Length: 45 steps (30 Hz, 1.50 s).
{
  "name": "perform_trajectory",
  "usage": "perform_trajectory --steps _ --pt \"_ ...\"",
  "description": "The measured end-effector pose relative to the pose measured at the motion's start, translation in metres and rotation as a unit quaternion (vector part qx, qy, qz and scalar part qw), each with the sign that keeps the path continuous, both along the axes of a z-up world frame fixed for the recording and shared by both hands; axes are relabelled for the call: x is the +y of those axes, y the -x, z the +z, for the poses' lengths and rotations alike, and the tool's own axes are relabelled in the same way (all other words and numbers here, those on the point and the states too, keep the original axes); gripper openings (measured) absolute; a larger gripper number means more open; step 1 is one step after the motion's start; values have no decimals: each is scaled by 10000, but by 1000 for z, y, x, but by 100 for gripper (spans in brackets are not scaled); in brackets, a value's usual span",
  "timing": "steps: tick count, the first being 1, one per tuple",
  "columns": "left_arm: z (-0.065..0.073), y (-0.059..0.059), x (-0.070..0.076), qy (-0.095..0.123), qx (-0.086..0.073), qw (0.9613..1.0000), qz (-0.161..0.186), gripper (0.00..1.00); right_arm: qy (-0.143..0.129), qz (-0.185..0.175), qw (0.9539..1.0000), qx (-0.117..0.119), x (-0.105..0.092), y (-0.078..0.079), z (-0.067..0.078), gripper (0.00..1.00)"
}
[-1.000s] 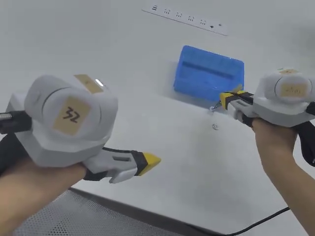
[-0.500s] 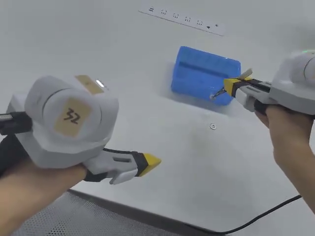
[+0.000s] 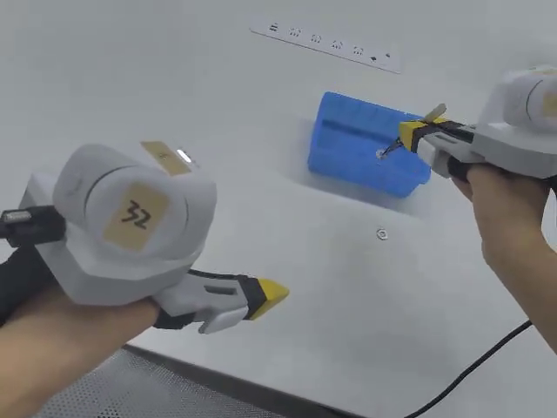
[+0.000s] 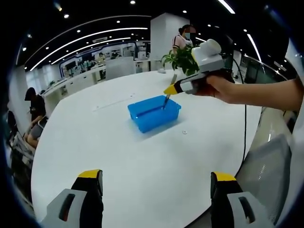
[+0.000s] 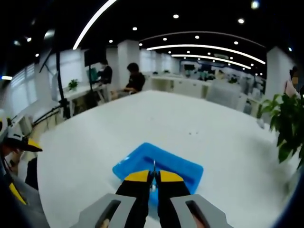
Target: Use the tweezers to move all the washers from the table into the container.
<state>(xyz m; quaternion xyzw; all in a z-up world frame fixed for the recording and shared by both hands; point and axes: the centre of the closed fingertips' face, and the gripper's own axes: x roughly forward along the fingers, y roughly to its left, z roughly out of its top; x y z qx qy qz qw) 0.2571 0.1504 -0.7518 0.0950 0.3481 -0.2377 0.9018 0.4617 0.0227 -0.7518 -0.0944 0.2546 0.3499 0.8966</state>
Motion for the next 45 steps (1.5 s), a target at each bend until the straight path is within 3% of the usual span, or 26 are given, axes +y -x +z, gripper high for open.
perform_trajectory --steps 9,16,34,39,45 --pt "-2 0 1 -15 18 10000 -9 96 301 5 9994 192 1 -9 -36 1" --pt "-5 1 2 -31 49 10000 9 96 324 -26 9990 313 0 -11 -48 1" --pt "-4 3 -4 -23 63 10000 -28 96 274 -99 9989 354 -1 -13 -53 2" --pt "-3 3 -4 -22 47 10000 -36 96 203 -61 9992 328 1 -10 -49 3" --pt "-2 2 -4 -22 29 10000 -42 96 49 -121 9997 191 -6 -8 -32 2"
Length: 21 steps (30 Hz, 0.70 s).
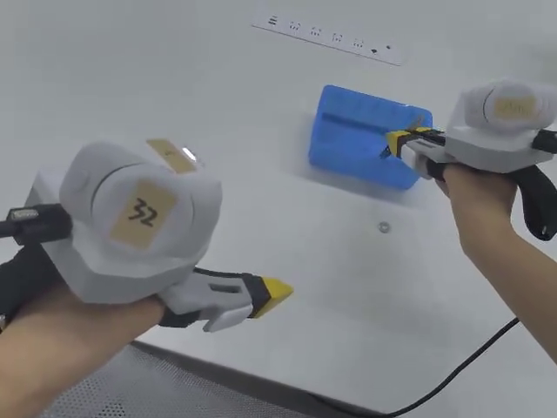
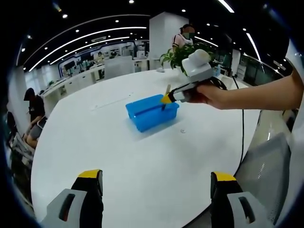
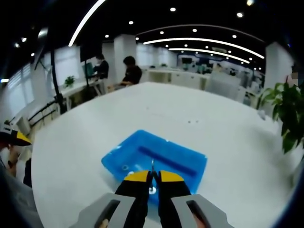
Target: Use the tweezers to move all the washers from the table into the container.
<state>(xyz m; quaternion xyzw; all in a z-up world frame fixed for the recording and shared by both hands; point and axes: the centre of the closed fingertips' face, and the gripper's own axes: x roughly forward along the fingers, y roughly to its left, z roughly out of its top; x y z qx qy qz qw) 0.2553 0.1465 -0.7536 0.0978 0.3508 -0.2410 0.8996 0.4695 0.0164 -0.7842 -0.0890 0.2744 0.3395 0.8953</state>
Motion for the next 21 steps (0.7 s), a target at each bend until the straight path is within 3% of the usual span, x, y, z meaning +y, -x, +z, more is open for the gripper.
perform_trajectory --steps 7,12,21 --pt "0 0 -1 23 1 10000 -10 96 -225 86 9995 -195 -4 16 29 2" --pt "0 1 -4 38 7 10000 -35 96 -335 135 9990 -277 -5 40 45 2" --pt "1 1 -4 36 -11 10000 -52 96 -152 201 9994 -242 -15 70 41 3"
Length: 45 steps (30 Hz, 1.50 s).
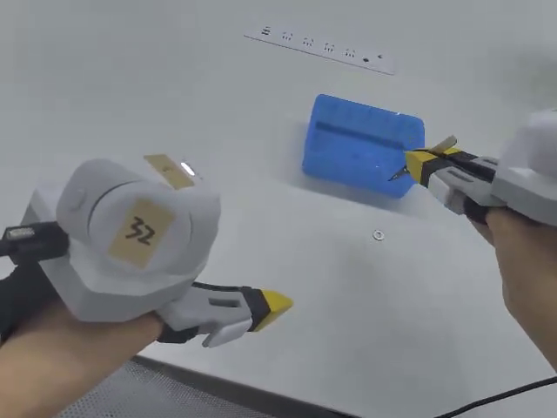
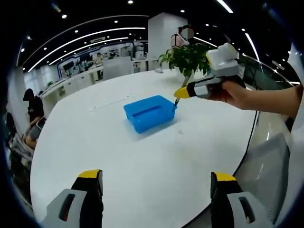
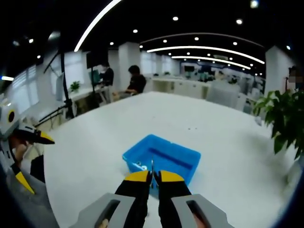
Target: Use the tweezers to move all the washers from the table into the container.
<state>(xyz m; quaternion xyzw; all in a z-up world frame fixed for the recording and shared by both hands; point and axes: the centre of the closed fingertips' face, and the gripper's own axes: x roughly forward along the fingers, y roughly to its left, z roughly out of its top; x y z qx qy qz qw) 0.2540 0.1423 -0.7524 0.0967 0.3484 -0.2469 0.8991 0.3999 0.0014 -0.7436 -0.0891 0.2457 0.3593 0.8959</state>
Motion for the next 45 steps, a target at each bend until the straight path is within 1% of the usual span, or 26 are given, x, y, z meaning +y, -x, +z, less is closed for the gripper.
perform_trajectory --steps 9,12,20,26,30,35,45 --pt "0 1 0 -8 0 10000 -12 96 20 -124 9995 274 -10 14 -21 3" --pt "0 2 0 -17 7 10000 -8 96 45 -130 9991 390 -11 20 -31 3" --pt "-1 2 0 -28 11 10000 -6 96 143 -125 9981 584 -13 26 -51 3" --pt "-1 2 1 -25 19 10000 7 96 120 -169 9978 633 -15 25 -55 3" --pt "-1 2 1 -32 21 10000 7 96 133 -183 9978 623 -15 22 -57 3" --pt "-1 2 1 -37 23 10000 1 96 104 -206 9973 694 -14 23 -60 3" --pt "-1 0 -1 -32 18 10000 -30 96 117 -230 9974 667 -18 23 -60 2"
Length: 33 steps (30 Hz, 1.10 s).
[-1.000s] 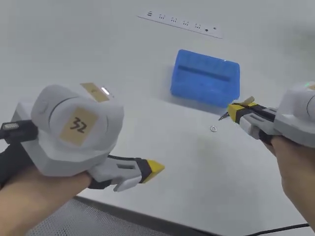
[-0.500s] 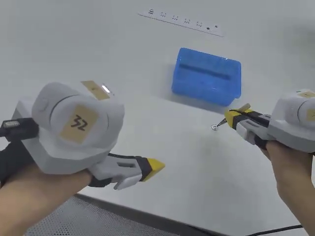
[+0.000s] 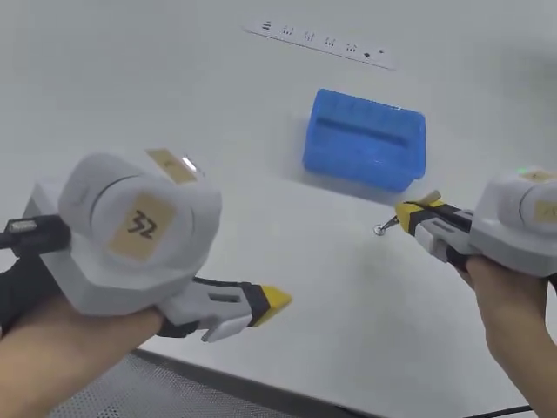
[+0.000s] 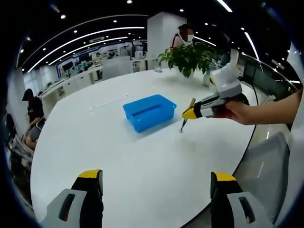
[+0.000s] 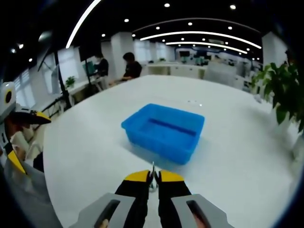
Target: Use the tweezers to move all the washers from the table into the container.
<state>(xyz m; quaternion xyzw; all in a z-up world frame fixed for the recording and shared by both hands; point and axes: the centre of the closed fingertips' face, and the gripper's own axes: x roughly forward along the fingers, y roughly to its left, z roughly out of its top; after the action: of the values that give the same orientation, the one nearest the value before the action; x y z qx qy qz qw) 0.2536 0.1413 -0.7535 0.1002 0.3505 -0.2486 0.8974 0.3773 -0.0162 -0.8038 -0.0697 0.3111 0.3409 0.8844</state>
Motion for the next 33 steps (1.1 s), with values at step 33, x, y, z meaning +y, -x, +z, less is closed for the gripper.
perform_trajectory --steps 33 --pt "6 0 1 -61 -92 9999 -60 96 -241 37 9988 -418 11 -32 62 1"
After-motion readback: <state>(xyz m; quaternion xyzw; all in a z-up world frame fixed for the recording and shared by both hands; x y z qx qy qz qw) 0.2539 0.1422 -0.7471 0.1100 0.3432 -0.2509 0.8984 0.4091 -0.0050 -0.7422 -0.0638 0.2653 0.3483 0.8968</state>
